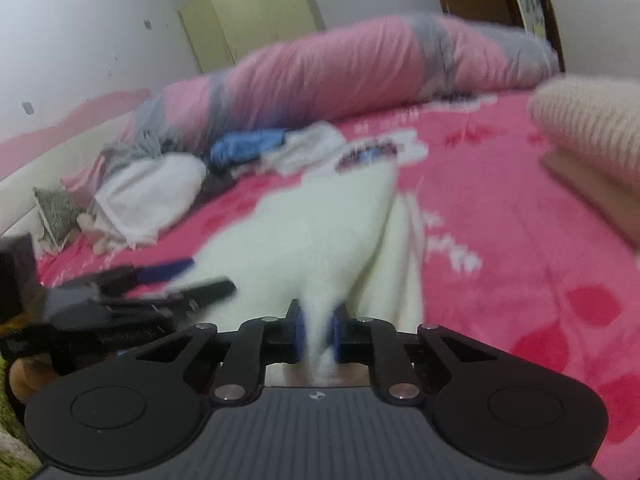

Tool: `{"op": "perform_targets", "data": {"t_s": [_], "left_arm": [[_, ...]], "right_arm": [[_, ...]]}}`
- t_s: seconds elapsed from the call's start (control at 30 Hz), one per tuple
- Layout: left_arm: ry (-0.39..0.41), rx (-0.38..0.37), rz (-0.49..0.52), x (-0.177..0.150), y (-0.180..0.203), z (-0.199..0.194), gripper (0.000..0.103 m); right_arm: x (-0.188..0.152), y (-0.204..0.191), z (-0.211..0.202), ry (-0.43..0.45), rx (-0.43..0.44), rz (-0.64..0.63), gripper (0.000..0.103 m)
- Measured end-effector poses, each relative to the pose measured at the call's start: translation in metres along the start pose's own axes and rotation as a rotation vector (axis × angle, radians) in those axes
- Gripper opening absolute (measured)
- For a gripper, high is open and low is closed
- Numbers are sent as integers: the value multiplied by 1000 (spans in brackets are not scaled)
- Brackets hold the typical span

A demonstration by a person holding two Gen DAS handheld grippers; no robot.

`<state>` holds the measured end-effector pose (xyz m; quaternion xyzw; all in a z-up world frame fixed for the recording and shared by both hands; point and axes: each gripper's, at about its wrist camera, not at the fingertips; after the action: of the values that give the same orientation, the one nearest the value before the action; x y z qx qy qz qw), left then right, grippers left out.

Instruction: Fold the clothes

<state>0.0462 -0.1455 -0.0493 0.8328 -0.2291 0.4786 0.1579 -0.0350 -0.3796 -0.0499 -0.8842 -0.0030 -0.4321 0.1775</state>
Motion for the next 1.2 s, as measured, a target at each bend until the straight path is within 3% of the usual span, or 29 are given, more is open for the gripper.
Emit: {"op": "perform_targets", "data": {"t_s": [0.27, 0.6, 1.2], "left_arm": [[22, 5, 52, -4, 8, 2, 74], [42, -2, 43, -6, 6, 3, 74], [75, -77, -37, -3, -20, -12, 72]], "right_arm": [[-12, 9, 4, 2, -51, 4, 14], [-7, -3, 5, -14, -99, -19, 15], [9, -49, 16, -87, -332, -171, 15]]}}
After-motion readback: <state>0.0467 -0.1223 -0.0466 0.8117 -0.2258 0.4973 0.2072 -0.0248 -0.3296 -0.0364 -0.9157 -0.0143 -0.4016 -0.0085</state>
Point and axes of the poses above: each gripper's, at about its wrist camera, not at the fingertips, and z roughly the way its jaws point, y to its right, x to its top, and after that the axes turned 3 degrees about -y, right-handed
